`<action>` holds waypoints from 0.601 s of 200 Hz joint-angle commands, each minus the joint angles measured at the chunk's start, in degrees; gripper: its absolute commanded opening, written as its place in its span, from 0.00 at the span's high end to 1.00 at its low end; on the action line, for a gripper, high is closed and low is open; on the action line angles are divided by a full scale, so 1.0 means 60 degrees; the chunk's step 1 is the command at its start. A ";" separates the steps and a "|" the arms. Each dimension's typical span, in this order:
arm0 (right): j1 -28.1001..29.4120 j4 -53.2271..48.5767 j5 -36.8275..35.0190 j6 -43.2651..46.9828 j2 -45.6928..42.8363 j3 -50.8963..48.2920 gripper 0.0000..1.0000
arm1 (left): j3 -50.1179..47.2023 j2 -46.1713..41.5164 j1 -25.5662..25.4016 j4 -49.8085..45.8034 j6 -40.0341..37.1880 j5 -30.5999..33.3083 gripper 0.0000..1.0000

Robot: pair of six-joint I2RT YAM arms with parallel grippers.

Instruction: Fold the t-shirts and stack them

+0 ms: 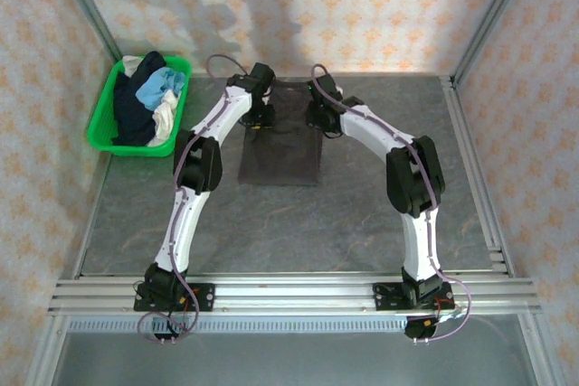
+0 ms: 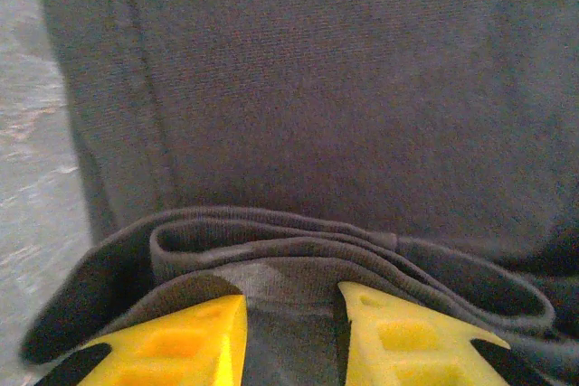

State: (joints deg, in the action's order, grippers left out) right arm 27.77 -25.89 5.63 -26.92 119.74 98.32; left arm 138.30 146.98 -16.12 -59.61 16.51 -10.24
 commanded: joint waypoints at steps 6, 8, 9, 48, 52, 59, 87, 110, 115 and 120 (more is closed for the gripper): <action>0.0129 0.0711 0.0558 -0.0253 0.1026 -0.0035 0.72 | 0.0153 0.0323 0.0447 -0.0704 0.0496 -0.0161 0.68; 0.0132 0.0711 0.0546 -0.0240 0.1105 0.0013 0.72 | 0.0120 0.0319 0.0475 -0.0700 0.0521 -0.0148 0.68; 0.0139 0.0711 0.0551 -0.0235 0.1150 0.0045 0.72 | 0.0093 0.0312 0.0482 -0.0692 0.0525 -0.0144 0.68; 0.0125 -0.0667 -0.0500 -0.0253 0.2013 0.0973 0.80 | -0.0876 -0.0400 0.0689 -0.0450 0.0390 0.0066 0.63; 0.0119 -0.0726 -0.0650 -0.0283 0.1955 0.0881 0.81 | -0.0967 -0.0495 0.0701 -0.0408 0.0370 0.0059 0.62; 0.0104 -0.0831 -0.0818 -0.0313 0.1843 0.0763 0.83 | -0.1085 -0.0646 0.0702 -0.0377 0.0321 0.0055 0.58; 0.0074 -0.1037 -0.1399 -0.0189 0.1216 0.0089 0.88 | -0.1102 -0.1173 0.0710 -0.0607 0.0194 0.0065 0.55; 0.0074 -0.0975 -0.1477 -0.0094 0.0448 -0.0596 0.89 | -0.1766 -0.2064 0.0708 -0.0449 0.0066 0.0088 0.44; 0.0082 -0.0939 -0.1399 -0.0130 0.0265 -0.0752 0.89 | -0.2016 -0.2321 0.0708 -0.0362 0.0053 0.0127 0.42; 0.0096 -0.0875 -0.1283 -0.0181 0.0061 -0.0945 0.88 | -0.2309 -0.2592 0.0702 -0.0283 0.0047 0.0178 0.40</action>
State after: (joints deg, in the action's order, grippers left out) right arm 28.45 -28.32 0.38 -28.03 127.09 96.40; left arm 128.75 140.62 -12.32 -60.38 17.78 -11.46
